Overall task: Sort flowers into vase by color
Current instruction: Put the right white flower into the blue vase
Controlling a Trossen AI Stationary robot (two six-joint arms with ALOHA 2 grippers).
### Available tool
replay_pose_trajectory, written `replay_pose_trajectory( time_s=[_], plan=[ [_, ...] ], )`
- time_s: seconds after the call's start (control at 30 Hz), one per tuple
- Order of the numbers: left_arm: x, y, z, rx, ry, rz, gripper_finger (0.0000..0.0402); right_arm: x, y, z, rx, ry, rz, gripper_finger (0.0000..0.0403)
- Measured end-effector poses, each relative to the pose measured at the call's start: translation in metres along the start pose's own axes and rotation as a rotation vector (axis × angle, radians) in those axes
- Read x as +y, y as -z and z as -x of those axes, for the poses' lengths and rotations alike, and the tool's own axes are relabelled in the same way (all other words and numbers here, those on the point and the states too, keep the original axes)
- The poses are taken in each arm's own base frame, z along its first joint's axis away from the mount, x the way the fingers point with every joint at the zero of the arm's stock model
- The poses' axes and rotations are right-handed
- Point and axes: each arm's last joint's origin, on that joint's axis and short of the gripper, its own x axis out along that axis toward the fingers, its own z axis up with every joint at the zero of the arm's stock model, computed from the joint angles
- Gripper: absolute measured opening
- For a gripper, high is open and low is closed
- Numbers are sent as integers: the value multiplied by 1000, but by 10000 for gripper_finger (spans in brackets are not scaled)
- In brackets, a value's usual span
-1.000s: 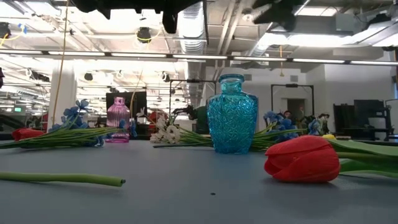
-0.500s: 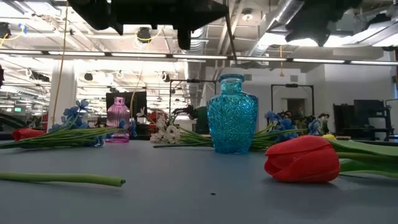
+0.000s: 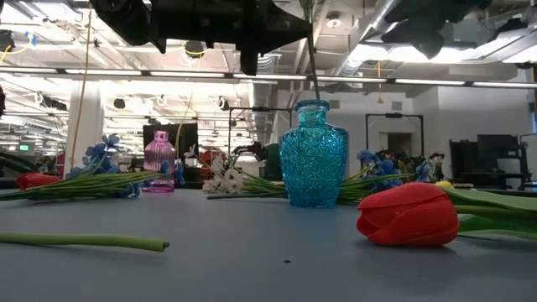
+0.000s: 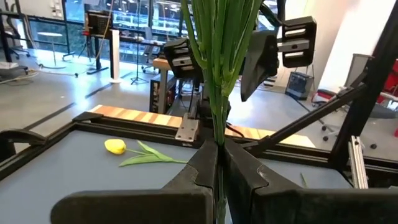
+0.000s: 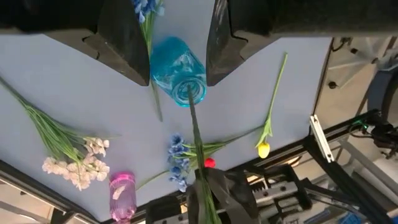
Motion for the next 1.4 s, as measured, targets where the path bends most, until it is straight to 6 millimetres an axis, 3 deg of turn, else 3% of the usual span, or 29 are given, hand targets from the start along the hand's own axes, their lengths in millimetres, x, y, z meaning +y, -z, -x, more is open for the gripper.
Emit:
replay_pose_trajectory(
  time_s=[0.43,0.8,1.1,1.4],
  plan=[
    [-1,17,-1,128,2,-33,2,-1,0,0,-9,21,0,183],
    [-3,53,-14,172,41,3,2,-1,-1,0,-15,26,-9,183],
    [-4,51,-15,154,31,7,4,-1,-1,0,-14,26,-20,183],
    [-4,54,-14,179,29,14,68,-1,-1,0,-12,27,-8,183]
  ],
)
